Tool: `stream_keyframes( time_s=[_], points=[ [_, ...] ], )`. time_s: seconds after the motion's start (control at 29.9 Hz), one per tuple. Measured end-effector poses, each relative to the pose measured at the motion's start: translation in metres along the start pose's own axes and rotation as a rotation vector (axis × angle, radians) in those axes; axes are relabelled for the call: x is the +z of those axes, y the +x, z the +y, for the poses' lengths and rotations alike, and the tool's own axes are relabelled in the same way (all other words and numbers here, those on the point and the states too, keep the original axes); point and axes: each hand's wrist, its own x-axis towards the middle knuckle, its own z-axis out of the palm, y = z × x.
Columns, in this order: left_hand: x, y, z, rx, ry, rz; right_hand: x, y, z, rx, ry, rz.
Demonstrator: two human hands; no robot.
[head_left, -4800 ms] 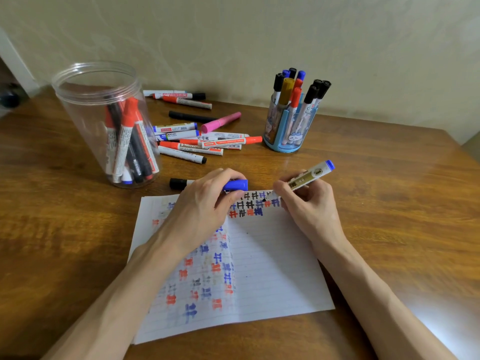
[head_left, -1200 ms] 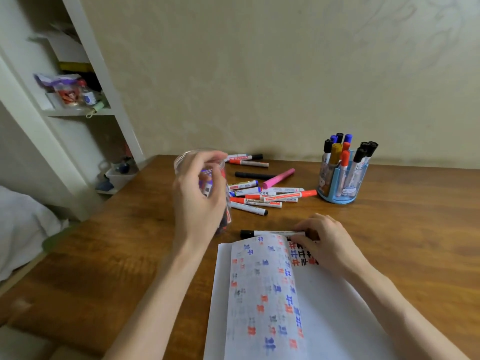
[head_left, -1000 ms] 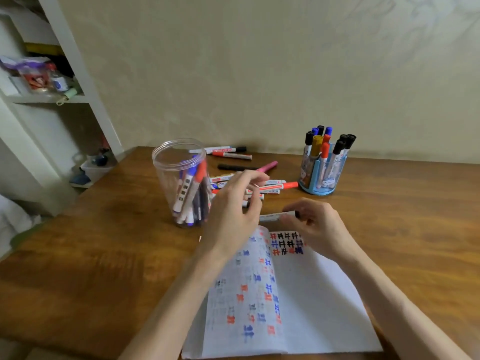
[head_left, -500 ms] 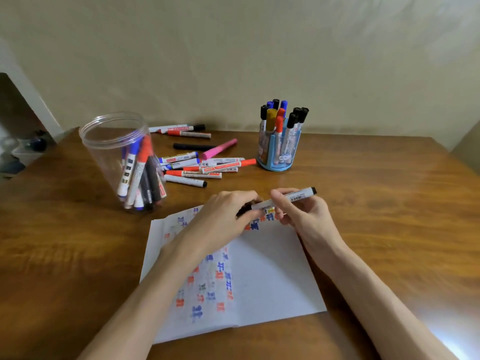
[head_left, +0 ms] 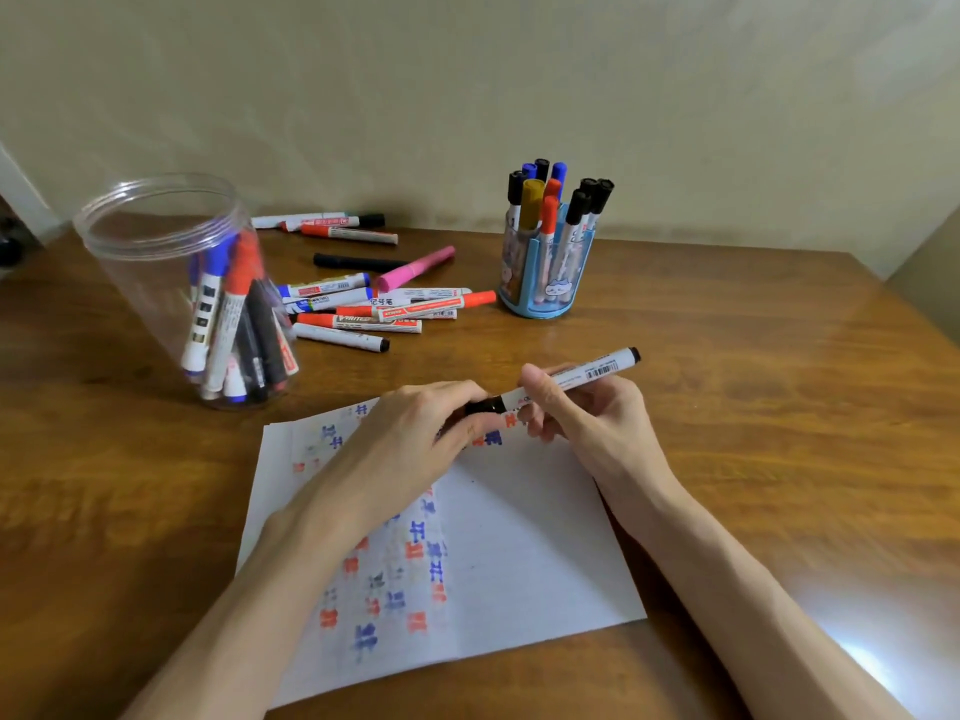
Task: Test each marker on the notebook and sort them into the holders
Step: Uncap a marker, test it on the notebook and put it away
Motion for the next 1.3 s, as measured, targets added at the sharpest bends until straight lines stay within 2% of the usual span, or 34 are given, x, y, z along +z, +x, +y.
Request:
stream_keyframes(
  time_s=[0.37, 0.87, 0.97, 1.07, 1.17, 1.3],
  points=[
    [-0.008, -0.007, 0.001, 0.0, -0.117, -0.104, -0.004, -0.007, -0.004, -0.119, -0.032, -0.066],
    [-0.018, -0.013, 0.005, -0.037, -0.268, -0.26, -0.01, -0.012, -0.011, -0.144, -0.08, -0.162],
    [-0.016, -0.011, 0.002, -0.038, -0.247, -0.233, -0.01, -0.011, -0.011, -0.108, -0.047, -0.162],
    [-0.012, -0.011, 0.001, -0.032, -0.196, -0.125, -0.005, -0.01, -0.008, -0.04, 0.003, -0.1],
    [-0.007, -0.011, 0.004, -0.006, -0.044, -0.018, 0.002, -0.01, -0.004, -0.007, 0.0, -0.026],
    [-0.002, -0.008, 0.004, 0.008, 0.053, -0.017, 0.005, -0.008, -0.004, -0.032, -0.004, -0.004]
  ],
)
